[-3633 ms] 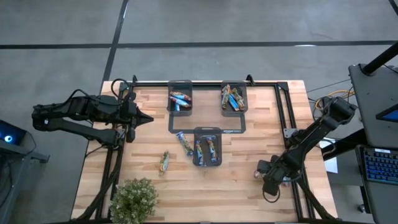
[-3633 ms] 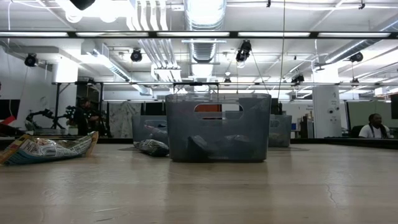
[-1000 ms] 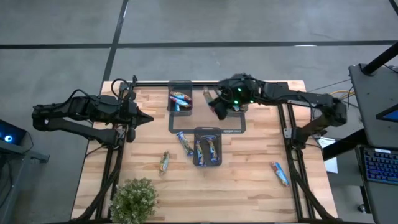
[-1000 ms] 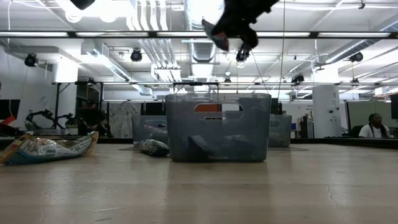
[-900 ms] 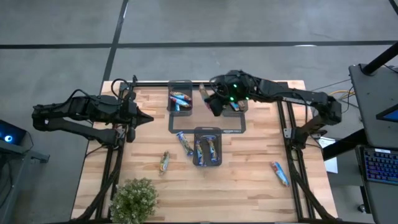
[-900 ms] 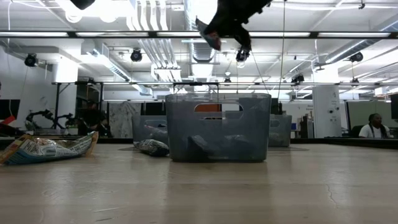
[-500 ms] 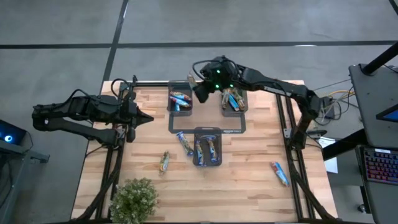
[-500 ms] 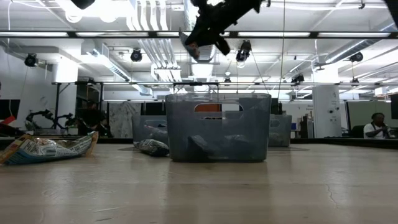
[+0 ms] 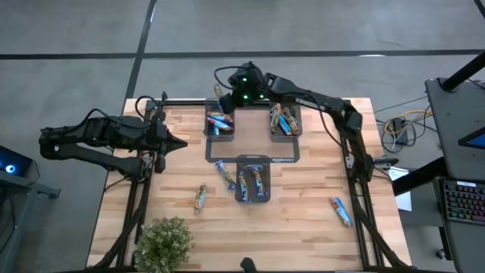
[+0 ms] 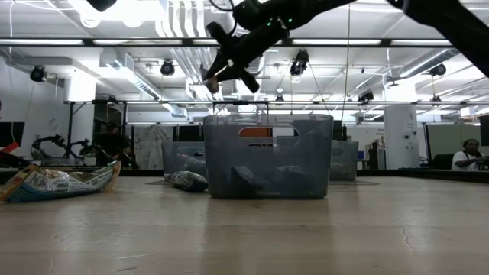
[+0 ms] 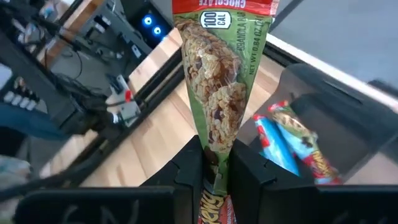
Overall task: Pick and place Granola Bars by type
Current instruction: Put the red granola bar into the left black bin
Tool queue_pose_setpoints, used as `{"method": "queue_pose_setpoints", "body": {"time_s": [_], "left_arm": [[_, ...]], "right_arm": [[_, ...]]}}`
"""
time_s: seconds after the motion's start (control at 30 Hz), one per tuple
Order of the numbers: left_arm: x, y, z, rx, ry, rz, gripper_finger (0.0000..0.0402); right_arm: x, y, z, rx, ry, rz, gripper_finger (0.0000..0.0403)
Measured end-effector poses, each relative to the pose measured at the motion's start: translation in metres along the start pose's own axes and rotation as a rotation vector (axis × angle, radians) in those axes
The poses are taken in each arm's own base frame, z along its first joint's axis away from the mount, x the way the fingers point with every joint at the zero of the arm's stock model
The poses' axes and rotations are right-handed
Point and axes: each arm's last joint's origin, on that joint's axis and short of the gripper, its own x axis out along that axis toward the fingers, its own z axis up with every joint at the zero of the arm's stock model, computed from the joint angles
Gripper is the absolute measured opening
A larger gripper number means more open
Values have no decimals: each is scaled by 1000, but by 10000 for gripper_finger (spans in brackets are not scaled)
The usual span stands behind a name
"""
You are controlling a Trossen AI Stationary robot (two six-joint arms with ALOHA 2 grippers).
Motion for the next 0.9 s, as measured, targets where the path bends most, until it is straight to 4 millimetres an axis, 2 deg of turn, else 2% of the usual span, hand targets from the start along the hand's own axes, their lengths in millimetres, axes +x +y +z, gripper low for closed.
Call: {"method": "queue_pose_setpoints", "body": {"time_s": [0.2,0.5,0.9], "left_arm": [[0,0,0,0,-1,3,0],[0,0,0,0,-1,10,0],[0,0,0,8,-1,9,0]], "right_arm": [[23,-12,1,126,19,-11,52],[38,-34,-2,346,44,-52,52],[57,-51,-11,478,70,-89,52]]}}
